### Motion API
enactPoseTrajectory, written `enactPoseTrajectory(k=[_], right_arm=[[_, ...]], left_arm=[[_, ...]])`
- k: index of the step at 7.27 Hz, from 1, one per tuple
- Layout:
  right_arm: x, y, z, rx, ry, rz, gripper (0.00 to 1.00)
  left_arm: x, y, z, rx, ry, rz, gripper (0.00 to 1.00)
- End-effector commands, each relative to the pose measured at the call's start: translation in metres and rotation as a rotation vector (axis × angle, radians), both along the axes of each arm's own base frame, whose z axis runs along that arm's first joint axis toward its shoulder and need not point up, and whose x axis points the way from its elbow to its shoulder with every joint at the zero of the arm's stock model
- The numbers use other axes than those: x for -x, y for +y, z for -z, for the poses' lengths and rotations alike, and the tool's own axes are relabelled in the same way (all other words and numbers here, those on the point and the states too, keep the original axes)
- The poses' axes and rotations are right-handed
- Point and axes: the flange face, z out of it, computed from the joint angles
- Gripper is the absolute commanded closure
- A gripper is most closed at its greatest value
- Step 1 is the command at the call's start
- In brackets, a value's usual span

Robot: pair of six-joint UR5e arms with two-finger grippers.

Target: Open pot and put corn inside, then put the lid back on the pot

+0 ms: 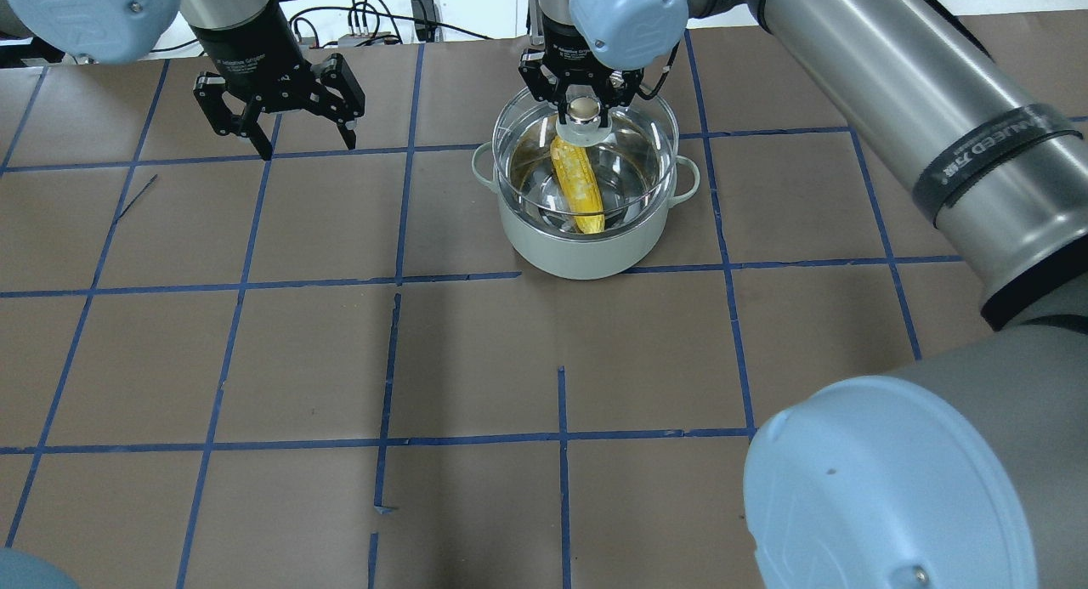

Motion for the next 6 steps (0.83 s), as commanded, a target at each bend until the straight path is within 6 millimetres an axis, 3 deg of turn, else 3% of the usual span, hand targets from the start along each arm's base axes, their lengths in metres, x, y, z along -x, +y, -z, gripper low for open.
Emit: enactPoseTrajectory(k=[1,3,4,6], right_arm=[[0.001,0.002,0.004,0.001,-0.005,-0.012,0.73],[0.001,0.005,0.007,-0.005,-0.001,-0.054,0.74],[0.002,0.006,0.004,0.002,-0.003,-0.057,0.74],[0.005,0.013,0.007,-0.002,-0.002,-0.051,0.74]], left_arm=[[0.002,0.039,0.011,0.009,-0.003,0.002,0.01],[0.001,0.047,0.027,0.161,-0.009,-0.001,0.01],[0.002,0.055,0.033,0.159,-0.009,0.000,0.00],[0.001,0.049,0.039,0.153,-0.015,0.010,0.00]])
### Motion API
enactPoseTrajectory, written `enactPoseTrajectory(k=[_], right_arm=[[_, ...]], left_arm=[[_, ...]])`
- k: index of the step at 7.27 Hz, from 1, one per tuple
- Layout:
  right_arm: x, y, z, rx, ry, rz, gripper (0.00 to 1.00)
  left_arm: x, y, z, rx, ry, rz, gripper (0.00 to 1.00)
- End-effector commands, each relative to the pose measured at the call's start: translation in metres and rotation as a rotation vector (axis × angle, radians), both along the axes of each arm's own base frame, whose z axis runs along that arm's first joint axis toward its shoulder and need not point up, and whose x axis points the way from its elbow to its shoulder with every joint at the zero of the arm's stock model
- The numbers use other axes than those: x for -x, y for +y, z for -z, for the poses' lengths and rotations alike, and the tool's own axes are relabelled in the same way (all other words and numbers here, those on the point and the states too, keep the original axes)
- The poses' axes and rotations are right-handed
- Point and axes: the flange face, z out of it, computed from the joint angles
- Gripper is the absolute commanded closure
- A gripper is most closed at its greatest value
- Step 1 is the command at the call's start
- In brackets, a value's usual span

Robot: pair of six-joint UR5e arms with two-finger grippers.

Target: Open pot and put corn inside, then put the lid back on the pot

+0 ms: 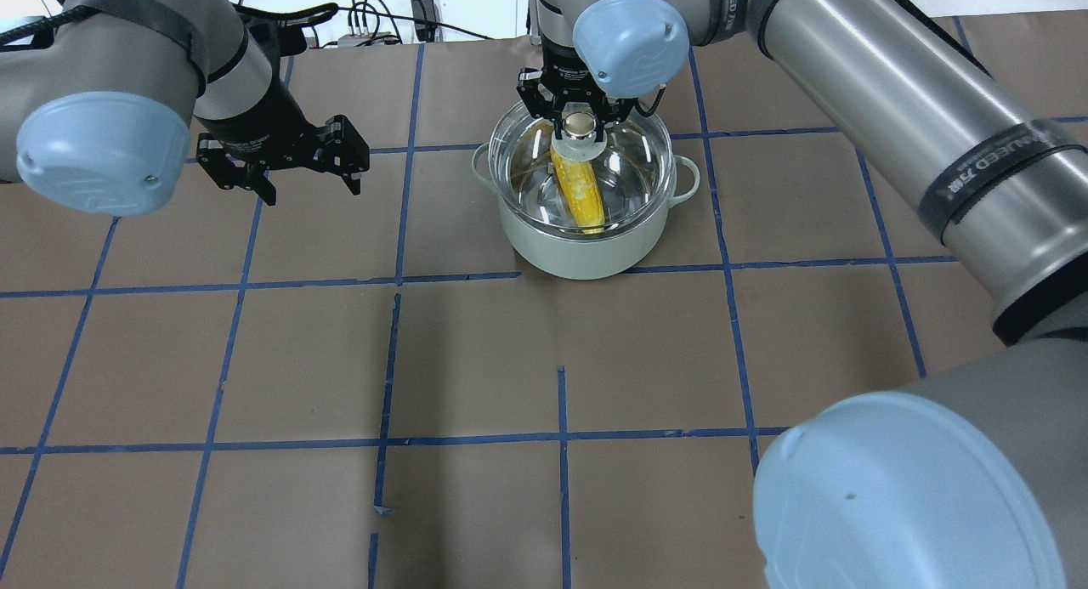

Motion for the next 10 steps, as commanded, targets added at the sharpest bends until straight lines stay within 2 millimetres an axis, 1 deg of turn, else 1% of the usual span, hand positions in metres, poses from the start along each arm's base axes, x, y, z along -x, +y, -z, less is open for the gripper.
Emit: enactPoseTrajectory(k=[1,2,3,4,5,7,8,9,10], right_arm=[[0.002,0.005,0.010,0.016,-0.005,0.007,0.74],[0.003,0.002,0.010,0.040,-0.013,0.007,0.74],[0.003,0.002,0.010,0.042,-0.014,0.009,0.73],[0.005,0.001,0.011,0.040,-0.011,0.012,0.72],[0.009,0.000,0.013,0.026,-0.015,0.019,0.62],[0.008,0.001,0.012,0.017,-0.043,0.023,0.62],[0.008,0.001,0.013,0.014,-0.042,0.022,0.60],[0.008,0.001,0.013,0.013,-0.040,0.022,0.58],[0.008,0.002,0.014,0.003,-0.037,0.022,0.58]], left_arm=[[-0.003,-0.001,0.003,0.000,-0.004,-0.001,0.00],[-0.003,0.002,0.006,-0.006,-0.011,0.000,0.00],[-0.004,0.003,0.004,-0.004,-0.011,-0.002,0.00],[-0.007,0.005,0.013,-0.036,-0.012,-0.006,0.00],[-0.007,0.005,0.015,-0.038,-0.010,-0.006,0.00],[-0.007,0.003,0.009,-0.024,-0.011,-0.006,0.00],[-0.010,-0.001,0.003,-0.014,-0.010,-0.011,0.00],[-0.010,-0.001,0.003,-0.014,-0.011,-0.014,0.00],[-0.010,-0.001,0.002,-0.014,-0.009,-0.017,0.00]])
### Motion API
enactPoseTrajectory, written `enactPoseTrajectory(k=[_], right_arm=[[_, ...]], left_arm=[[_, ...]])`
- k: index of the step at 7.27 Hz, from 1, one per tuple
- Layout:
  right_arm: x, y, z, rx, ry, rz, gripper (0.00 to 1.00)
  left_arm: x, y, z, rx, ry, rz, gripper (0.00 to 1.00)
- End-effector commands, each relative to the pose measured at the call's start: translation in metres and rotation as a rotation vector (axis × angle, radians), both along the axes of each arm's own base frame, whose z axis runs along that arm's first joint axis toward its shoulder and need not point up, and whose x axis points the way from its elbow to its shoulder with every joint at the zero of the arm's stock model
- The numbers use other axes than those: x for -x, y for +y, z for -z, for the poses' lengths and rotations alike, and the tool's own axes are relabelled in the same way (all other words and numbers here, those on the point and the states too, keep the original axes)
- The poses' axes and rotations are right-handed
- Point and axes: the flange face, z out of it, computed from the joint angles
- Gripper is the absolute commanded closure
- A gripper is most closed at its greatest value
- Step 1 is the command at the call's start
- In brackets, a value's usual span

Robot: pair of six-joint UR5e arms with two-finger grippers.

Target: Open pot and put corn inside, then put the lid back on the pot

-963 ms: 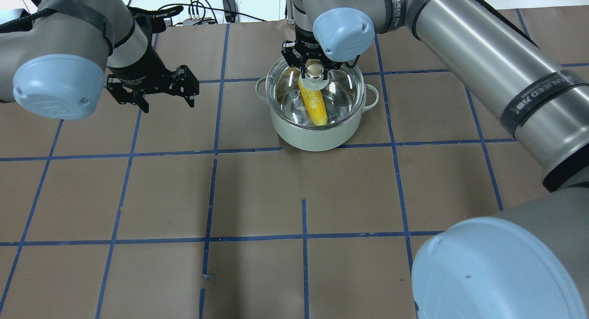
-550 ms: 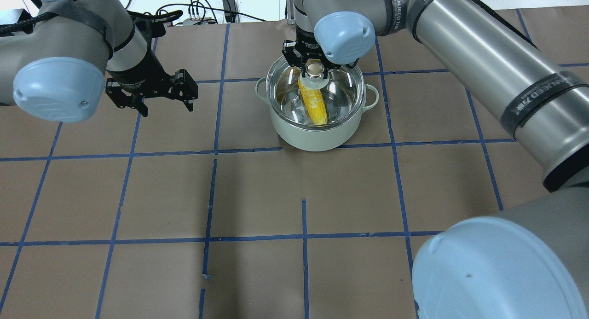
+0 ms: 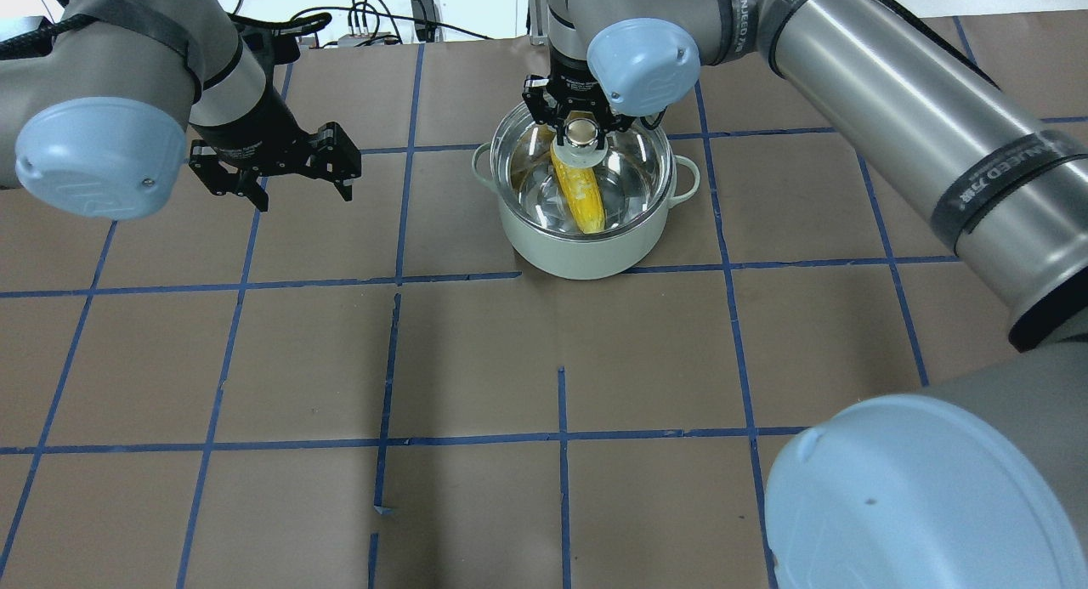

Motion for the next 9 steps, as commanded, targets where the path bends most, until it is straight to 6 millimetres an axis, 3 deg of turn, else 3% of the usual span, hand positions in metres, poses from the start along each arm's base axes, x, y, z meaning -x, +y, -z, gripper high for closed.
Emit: enactPoseTrajectory(k=[1,2,3,5,6,8,9], right_arm=[[0.000,0.002,0.000,-0.010,0.006,0.000,0.58],[0.000,0.004,0.000,-0.013,0.007,0.000,0.57],[0.001,0.004,0.001,-0.012,0.010,-0.001,0.48],[0.000,0.004,0.000,-0.008,0.006,-0.006,0.11],[0.001,0.003,0.000,-0.007,0.004,-0.005,0.01],[0.008,-0.005,-0.012,0.017,-0.002,-0.001,0.00],[0.027,-0.012,-0.034,0.039,-0.006,-0.027,0.00]], left_arm=[[-0.001,-0.001,-0.001,-0.005,0.001,-0.006,0.00],[-0.003,-0.001,-0.001,-0.009,0.001,-0.009,0.00],[-0.004,-0.002,-0.001,-0.011,0.001,-0.010,0.00],[-0.003,0.000,-0.001,-0.034,0.004,-0.012,0.00],[-0.003,0.001,-0.002,-0.035,0.006,-0.013,0.00],[-0.002,0.004,-0.002,-0.055,0.014,-0.013,0.00],[-0.002,0.003,-0.005,-0.047,0.015,-0.013,0.00]])
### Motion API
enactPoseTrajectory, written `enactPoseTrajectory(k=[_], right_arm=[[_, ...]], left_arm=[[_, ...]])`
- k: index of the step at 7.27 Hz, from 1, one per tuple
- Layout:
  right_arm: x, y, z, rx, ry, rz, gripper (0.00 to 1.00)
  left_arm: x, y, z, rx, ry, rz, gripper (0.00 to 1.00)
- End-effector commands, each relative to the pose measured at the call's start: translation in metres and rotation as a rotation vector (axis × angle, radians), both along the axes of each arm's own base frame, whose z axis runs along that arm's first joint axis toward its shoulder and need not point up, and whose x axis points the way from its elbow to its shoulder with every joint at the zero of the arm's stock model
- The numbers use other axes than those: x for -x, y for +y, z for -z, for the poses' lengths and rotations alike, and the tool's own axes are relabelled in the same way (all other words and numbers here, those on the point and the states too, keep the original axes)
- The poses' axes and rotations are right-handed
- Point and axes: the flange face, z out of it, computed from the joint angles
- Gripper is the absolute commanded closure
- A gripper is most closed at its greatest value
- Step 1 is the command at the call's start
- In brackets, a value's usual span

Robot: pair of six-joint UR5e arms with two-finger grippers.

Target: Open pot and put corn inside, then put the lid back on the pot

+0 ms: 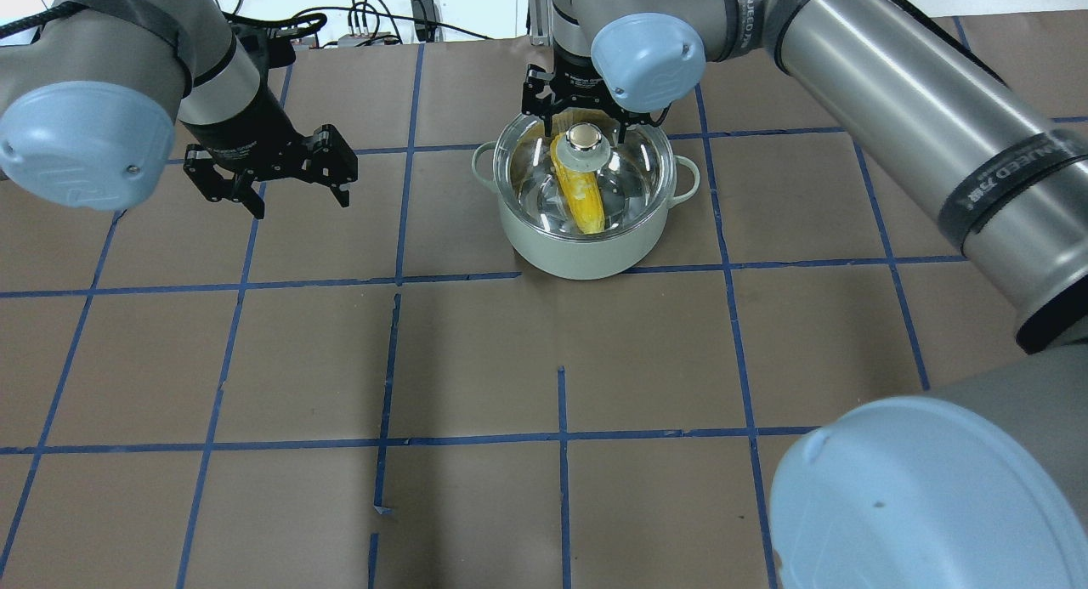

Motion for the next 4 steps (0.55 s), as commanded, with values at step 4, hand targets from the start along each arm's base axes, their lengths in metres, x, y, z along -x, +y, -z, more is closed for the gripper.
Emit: enactPoseTrajectory(k=[4], right_arm=[[0.137,0.045,-0.080,-0.089,0.041,-0.208,0.00]], left_arm=[[-0.002,-0.009,-0.021,0.037,-0.009,-0.002,0.00]])
